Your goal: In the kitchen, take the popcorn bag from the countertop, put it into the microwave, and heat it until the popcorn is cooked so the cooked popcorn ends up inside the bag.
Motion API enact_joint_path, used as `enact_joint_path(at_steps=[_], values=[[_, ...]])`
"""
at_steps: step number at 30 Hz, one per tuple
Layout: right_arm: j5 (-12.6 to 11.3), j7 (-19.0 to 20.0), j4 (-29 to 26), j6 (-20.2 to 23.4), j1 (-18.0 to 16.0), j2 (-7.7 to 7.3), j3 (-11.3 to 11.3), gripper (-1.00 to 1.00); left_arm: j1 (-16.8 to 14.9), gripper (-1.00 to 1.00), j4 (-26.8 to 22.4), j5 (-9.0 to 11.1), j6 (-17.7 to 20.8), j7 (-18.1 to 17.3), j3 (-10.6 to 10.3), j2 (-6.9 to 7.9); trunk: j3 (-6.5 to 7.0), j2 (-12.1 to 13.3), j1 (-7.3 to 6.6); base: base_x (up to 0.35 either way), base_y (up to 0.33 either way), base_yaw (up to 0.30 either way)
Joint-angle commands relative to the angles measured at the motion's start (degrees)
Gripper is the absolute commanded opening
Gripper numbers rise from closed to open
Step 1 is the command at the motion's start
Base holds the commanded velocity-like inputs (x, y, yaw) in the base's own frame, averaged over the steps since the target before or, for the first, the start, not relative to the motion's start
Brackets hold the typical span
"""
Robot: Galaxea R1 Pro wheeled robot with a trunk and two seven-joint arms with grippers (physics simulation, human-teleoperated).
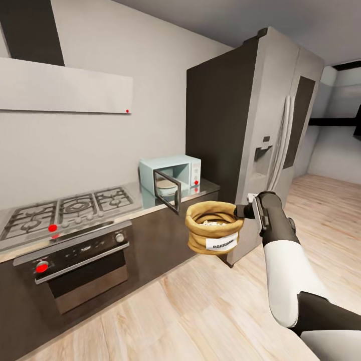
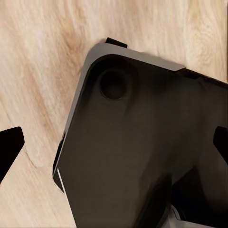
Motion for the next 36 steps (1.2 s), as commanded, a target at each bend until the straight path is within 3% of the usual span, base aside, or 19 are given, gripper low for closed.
enact_joint_path(at_steps=[1, 4, 8, 15, 21, 36], values=[[0.54, 0.59, -0.07, 0.17, -0.05, 0.04, -0.22, -1.00, 0.01, 1.00, -0.08, 0.19, -0.06, 0.03, 0.06, 0.00, -0.07, -0.04, 0.04, 0.321, 0.000, 0.000], [0.50, 0.56, -0.05, 0.17, -0.05, -0.03, -0.23, -1.00, 0.01, 1.00, -0.08, 0.19, -0.06, 0.03, 0.06, 0.00, -0.07, -0.04, 0.04, 0.321, 0.000, 0.000], [0.65, 0.59, -0.10, 0.17, -0.05, -1.25, -0.22, -1.00, 0.00, 1.00, -0.08, 0.24, -0.06, 0.02, 0.06, 0.00, -0.07, -0.04, 0.04, 0.321, 0.000, 0.000], [0.80, 0.59, -0.09, 0.17, -0.02, -1.22, -0.22, -1.00, 0.01, 1.00, -0.08, 0.17, -0.06, -0.03, 0.06, 0.00, -0.07, -0.04, 0.04, 0.314, 0.000, 0.000], [0.82, 0.59, -0.10, 0.17, -0.04, -1.21, -0.22, -1.00, 0.00, 1.00, -0.08, 0.15, -0.06, -0.02, 0.06, -0.04, -0.07, -0.04, 0.04, 0.069, -0.017, 0.000], [0.83, 0.59, -0.14, 0.17, -0.04, -1.22, -0.14, -1.00, 0.00, 1.00, -0.08, 0.33, 0.00, -0.03, 0.06, 0.08, -0.07, -0.04, 0.04, 0.220, -0.192, 0.000]])
